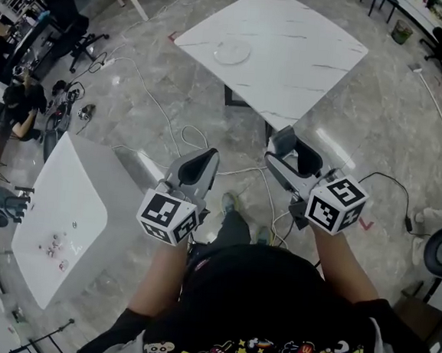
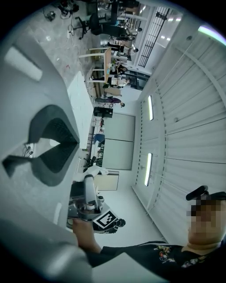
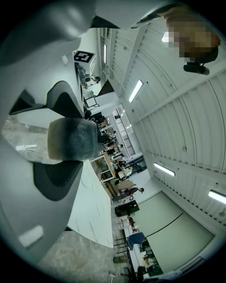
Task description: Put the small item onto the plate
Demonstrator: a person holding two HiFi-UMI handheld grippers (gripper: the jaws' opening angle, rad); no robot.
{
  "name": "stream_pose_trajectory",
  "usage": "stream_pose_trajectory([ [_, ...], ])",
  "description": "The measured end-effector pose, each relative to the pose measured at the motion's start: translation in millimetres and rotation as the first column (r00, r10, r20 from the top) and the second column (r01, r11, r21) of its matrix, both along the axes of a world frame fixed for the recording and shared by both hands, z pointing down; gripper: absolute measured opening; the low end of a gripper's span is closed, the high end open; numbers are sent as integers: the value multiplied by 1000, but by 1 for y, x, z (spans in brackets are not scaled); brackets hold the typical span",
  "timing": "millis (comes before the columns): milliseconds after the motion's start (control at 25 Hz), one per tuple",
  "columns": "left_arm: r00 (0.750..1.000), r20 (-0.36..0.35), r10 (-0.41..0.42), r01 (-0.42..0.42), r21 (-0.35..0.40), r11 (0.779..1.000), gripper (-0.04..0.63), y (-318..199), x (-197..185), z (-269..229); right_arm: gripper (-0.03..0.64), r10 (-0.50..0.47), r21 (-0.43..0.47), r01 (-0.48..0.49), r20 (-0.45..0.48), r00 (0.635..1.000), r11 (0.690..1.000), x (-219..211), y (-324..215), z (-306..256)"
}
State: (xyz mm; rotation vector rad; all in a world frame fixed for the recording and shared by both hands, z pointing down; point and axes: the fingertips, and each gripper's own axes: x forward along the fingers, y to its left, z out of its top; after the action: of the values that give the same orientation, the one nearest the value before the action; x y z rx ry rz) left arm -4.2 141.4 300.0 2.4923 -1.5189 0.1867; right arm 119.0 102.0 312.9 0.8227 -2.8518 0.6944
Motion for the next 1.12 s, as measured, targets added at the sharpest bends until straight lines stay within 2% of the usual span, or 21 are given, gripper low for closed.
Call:
stream_pose_trajectory([
  [320,999,6,41,-41,9,999,2,-45,-28,-8,333,34,3,-34,7,999,999,-29,-37,-8],
  [800,992,-8,127,-126,18,992,2,-115,-103,-14,333,107,1,-107,-24,994,994,-103,-94,-15],
  [1120,986,-26,164,-163,27,986,2,-140,-137,-10,333,136,-11,-136,-56,989,991,-140,-115,-5],
])
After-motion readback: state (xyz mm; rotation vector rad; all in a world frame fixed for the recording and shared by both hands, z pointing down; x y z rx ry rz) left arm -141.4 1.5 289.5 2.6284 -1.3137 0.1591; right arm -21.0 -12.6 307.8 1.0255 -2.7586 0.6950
